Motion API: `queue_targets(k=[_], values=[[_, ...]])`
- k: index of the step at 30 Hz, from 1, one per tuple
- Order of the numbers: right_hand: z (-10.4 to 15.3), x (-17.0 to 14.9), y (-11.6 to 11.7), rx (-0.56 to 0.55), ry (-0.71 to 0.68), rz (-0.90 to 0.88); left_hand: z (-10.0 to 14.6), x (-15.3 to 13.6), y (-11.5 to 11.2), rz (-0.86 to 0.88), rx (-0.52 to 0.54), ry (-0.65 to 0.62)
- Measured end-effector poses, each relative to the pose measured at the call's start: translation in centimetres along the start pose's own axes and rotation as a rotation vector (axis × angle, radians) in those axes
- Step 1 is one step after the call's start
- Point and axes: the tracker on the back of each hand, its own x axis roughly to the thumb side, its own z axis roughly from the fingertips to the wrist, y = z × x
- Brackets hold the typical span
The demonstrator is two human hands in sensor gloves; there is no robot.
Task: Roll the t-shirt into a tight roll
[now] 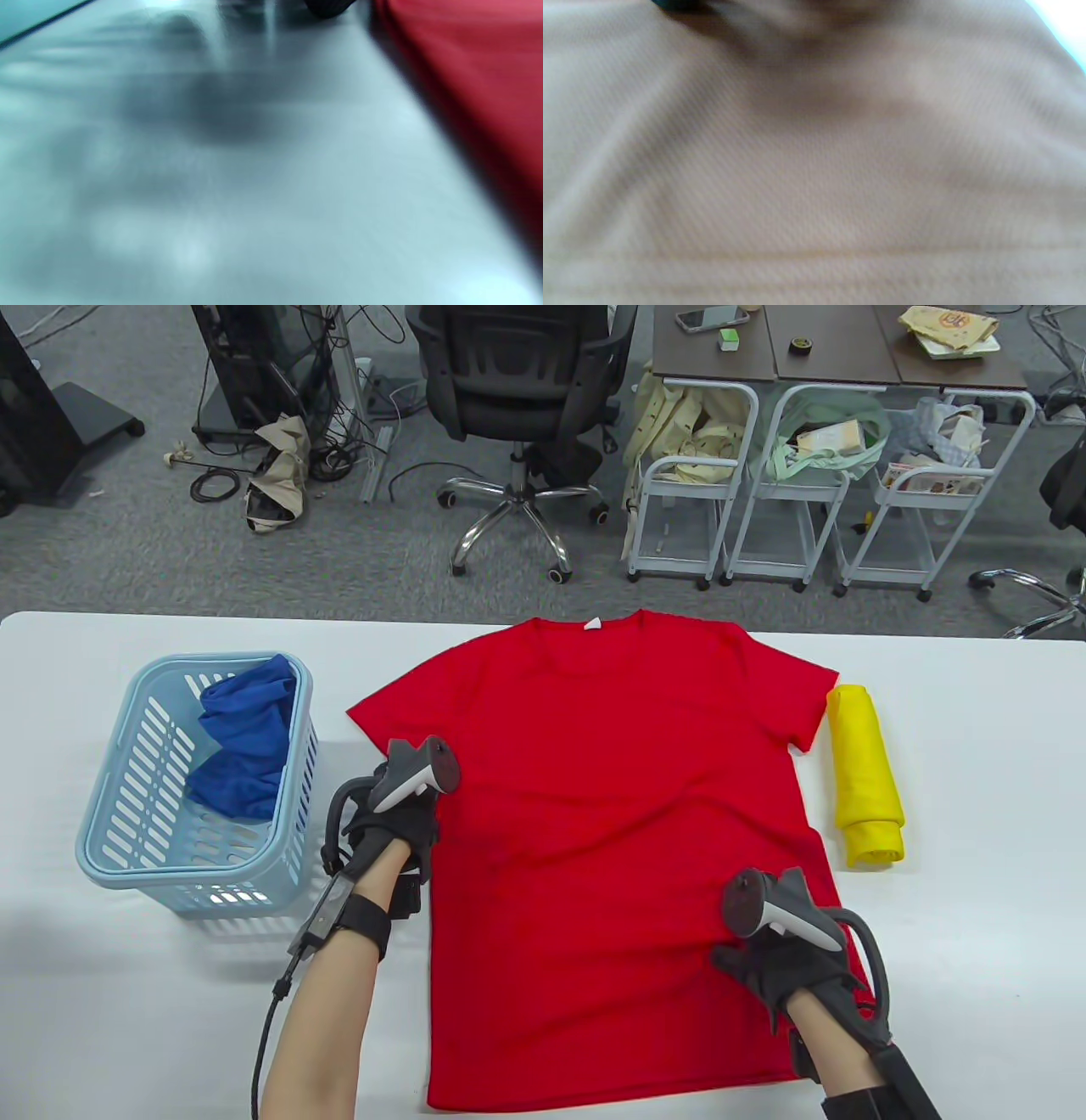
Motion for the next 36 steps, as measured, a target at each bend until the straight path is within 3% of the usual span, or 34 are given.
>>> queue_targets(k=[3, 8, 10, 17, 22, 29, 36], values=[[1.2, 3.4, -1.3, -0.069, -0.096, 0.038, -0.5, -0.2, 0.8, 0.015, 0.024, -0.003], [4.2, 12.8, -2.0, -0.130, -0.412, 0.137, -0.2, 0.4, 1.8, -0.009, 0.164, -0.020], [5.7, 17.5, -1.1, -0.091, -0.565, 0.220, -0.1, 0.7, 1.9, -0.069, 0.298, -0.022], [8.2, 26.1, 2.8, -0.097, -0.791, 0.453, -1.0, 1.4, 1.3, -0.109, 0.274, -0.058], [7.9, 27.3, 3.2, -0.124, -0.795, 0.490, -1.2, 2.2, 1.4, -0.203, 0.259, -0.058], [8.0, 27.9, 2.9, -0.182, -0.817, 0.457, -1.1, 1.8, 1.9, -0.124, 0.326, -0.080], [7.9, 26.9, 2.0, -0.146, -0.844, 0.346, -0.6, 1.5, 1.8, -0.185, 0.346, -0.049]])
